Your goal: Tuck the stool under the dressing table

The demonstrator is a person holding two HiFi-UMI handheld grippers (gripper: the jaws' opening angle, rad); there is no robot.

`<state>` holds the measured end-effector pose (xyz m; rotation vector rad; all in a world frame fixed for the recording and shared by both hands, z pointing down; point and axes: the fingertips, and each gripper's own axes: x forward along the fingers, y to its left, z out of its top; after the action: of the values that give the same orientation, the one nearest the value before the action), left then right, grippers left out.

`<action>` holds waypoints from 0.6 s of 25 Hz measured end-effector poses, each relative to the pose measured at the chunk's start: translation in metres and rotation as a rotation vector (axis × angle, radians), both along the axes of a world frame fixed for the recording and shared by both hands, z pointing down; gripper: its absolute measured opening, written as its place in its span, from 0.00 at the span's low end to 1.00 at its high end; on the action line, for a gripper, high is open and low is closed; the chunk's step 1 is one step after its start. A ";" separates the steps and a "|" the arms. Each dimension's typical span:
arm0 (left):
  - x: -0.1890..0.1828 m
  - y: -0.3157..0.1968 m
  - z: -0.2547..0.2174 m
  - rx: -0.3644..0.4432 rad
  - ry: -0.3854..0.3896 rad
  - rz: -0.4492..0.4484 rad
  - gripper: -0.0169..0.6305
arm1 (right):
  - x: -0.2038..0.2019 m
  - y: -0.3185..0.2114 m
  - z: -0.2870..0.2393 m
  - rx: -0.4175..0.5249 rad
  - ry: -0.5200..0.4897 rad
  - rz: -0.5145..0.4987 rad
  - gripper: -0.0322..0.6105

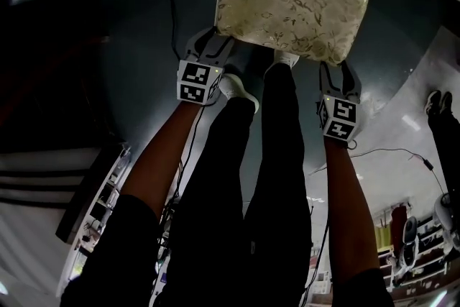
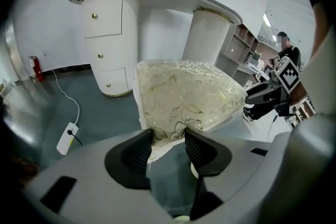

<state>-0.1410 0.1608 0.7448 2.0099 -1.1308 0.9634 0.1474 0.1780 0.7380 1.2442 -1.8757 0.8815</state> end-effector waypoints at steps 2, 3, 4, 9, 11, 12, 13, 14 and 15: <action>0.000 0.000 0.000 -0.007 -0.014 -0.013 0.34 | 0.000 0.003 0.000 -0.007 -0.007 -0.007 0.42; 0.000 -0.001 0.000 -0.007 -0.018 -0.016 0.34 | 0.000 0.003 0.001 -0.004 -0.008 -0.014 0.42; 0.000 -0.003 0.001 -0.004 -0.020 -0.016 0.34 | 0.000 0.003 0.002 0.002 -0.008 -0.021 0.42; 0.000 0.000 0.004 0.001 -0.024 -0.013 0.34 | 0.000 0.006 0.003 0.022 -0.008 -0.028 0.42; 0.001 0.003 0.004 -0.001 -0.028 -0.026 0.34 | 0.001 0.007 0.003 0.014 -0.007 -0.038 0.42; 0.001 0.003 0.004 -0.003 -0.029 -0.027 0.34 | 0.000 0.006 0.003 0.009 -0.005 -0.041 0.42; 0.000 0.002 0.005 -0.007 -0.030 -0.021 0.34 | -0.001 0.004 0.004 0.004 -0.001 -0.041 0.42; -0.001 0.001 0.006 -0.014 -0.029 -0.009 0.34 | -0.002 0.003 0.005 -0.003 0.006 -0.041 0.42; -0.002 0.001 0.006 -0.025 -0.028 0.006 0.34 | -0.003 0.003 0.005 -0.013 0.014 -0.041 0.42</action>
<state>-0.1426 0.1618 0.7509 1.9864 -1.1225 1.0071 0.1445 0.1807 0.7431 1.1964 -1.8754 0.8598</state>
